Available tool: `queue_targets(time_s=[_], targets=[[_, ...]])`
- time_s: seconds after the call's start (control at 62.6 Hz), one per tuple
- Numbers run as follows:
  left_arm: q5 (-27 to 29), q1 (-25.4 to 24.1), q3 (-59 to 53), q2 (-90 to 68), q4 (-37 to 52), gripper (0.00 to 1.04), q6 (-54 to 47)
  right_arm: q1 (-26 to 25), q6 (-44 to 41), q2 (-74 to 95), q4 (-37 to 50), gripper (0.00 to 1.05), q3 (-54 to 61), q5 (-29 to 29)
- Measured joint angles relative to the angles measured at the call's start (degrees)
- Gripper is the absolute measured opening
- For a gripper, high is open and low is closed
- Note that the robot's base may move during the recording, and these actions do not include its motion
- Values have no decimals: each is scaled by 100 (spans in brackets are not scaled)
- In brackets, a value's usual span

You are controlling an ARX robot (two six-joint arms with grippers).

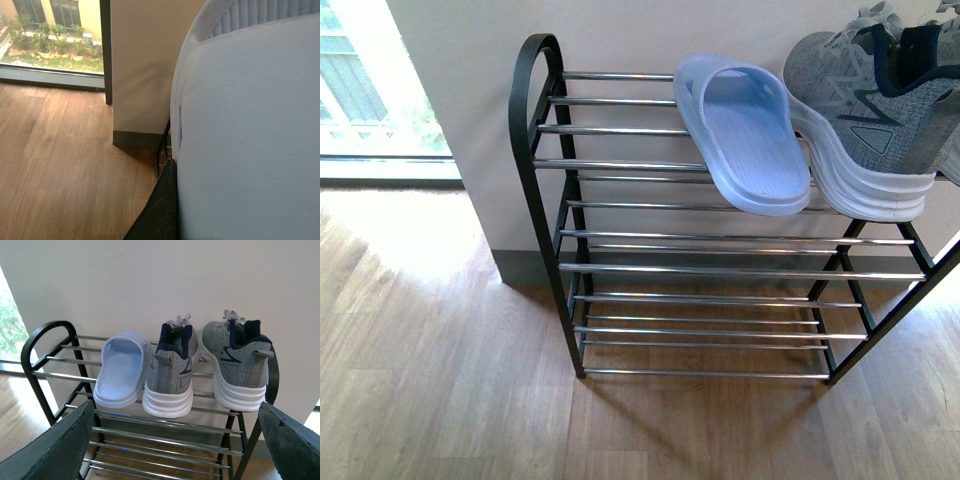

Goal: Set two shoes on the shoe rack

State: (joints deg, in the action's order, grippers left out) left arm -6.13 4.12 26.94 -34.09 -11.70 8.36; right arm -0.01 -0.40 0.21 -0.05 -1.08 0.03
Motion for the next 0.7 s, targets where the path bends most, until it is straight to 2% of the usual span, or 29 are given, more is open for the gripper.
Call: queue_targets(time_s=[0.607,0.655,0.703], targets=[[2,-2,-2,0,2,2,-2,2,0,0,0,95,0,0],[280,72,-219,70,546,2,13,0,0,0,0,95,0,-2],[745,240,-629,133,1567,2,33,0,0,0,0,95,0,0]])
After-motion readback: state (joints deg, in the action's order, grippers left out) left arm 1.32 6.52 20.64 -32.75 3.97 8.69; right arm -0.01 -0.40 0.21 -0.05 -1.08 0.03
